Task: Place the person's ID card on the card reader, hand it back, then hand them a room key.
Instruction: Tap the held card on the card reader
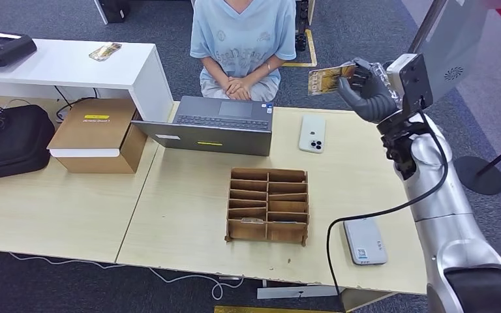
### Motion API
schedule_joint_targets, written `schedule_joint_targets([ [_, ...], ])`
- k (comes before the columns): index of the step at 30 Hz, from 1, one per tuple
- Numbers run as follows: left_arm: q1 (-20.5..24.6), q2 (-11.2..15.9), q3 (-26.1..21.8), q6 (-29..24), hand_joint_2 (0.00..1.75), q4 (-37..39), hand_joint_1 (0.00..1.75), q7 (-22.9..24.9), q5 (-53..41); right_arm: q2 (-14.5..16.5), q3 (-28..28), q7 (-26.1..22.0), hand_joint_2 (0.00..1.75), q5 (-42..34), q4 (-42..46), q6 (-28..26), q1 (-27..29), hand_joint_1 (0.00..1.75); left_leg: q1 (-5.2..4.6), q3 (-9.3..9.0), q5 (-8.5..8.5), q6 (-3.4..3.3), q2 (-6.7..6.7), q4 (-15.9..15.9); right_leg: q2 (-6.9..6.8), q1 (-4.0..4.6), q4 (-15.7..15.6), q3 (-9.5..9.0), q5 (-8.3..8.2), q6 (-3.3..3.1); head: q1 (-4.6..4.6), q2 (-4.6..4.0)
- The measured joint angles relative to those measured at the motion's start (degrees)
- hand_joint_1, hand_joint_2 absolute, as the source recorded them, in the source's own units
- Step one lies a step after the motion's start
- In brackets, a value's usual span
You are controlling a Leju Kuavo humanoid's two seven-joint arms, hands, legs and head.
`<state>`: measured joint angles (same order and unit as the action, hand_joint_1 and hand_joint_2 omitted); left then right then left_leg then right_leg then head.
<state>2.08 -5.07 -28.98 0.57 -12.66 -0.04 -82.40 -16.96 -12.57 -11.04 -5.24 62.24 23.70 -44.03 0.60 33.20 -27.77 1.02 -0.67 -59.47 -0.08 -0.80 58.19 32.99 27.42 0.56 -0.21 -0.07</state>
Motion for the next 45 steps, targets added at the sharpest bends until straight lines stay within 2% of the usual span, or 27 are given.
schedule_joint_targets([
  [11, -0.02, 0.0, -1.16, 0.0, 0.0, 0.0, 0.0, 0.02, 0.63, -4.72, -1.91, 1.8, 1.75, -6.21, -4.1, 4.65, -1.24, 1.75, 0.0, 0.01, 0.01, -0.01, -0.02, 0.0, -0.04, 0.0, 0.01, 0.0, 0.0, 0.0, -0.01, 0.0],
  [18, -0.2, 0.0, -1.55, -0.02, 0.0, 0.0, 0.0, 0.02, 0.31, -10.04, -2.84, 2.02, 1.75, -9.4, -5.93, 6.39, -0.41, 1.75, -0.01, 0.06, 0.01, -0.05, -0.06, -0.02, -0.1, -0.01, -0.05, 0.0, -0.01, 0.02, 0.01, 0.0],
  [23, -0.27, 0.0, -1.66, -0.02, 0.0, 0.0, 0.0, 0.02, 0.11, -13.23, -2.65, 0.58, 1.75, -9.74, -5.78, 6.05, 2.82, 1.75, -0.01, 0.06, -0.01, -0.07, -0.05, -0.02, -0.09, -0.01, -0.06, 0.0, -0.01, 0.02, 0.0, 0.0],
  [31, -0.3, 0.0, -1.97, -0.01, 0.0, 0.0, 0.0, 0.02, -0.28, -16.24, 0.29, 0.41, 1.75, -9.75, -3.97, 7.06, 8.86, 1.75, -0.01, 0.05, -0.01, -0.08, -0.04, -0.01, -0.09, 0.0, -0.06, 0.0, -0.01, 0.02, -0.01, -0.01],
  [38, -0.37, 0.0, -2.79, -0.15, 0.0, 0.0, 0.0, 0.03, -0.52, -17.85, 3.73, 0.23, 1.75, -9.66, -1.02, 7.86, 14.6, 1.75, -0.01, 0.08, -0.01, -0.08, -0.08, -0.01, -0.13, 0.0, -0.06, 0.0, 0.0, 0.03, 0.0, 0.0],
  [45, -0.38, 0.0, -2.84, -0.2, 0.0, 0.0, 0.0, 0.07, -0.84, -18.07, 7.06, -0.38, 1.75, -7.95, 1.91, 7.15, 20.58, 1.75, -0.01, 0.08, -0.02, -0.1, -0.07, -0.01, -0.13, 0.0, -0.06, 0.01, 0.0, 0.03, -0.01, 0.0],
])
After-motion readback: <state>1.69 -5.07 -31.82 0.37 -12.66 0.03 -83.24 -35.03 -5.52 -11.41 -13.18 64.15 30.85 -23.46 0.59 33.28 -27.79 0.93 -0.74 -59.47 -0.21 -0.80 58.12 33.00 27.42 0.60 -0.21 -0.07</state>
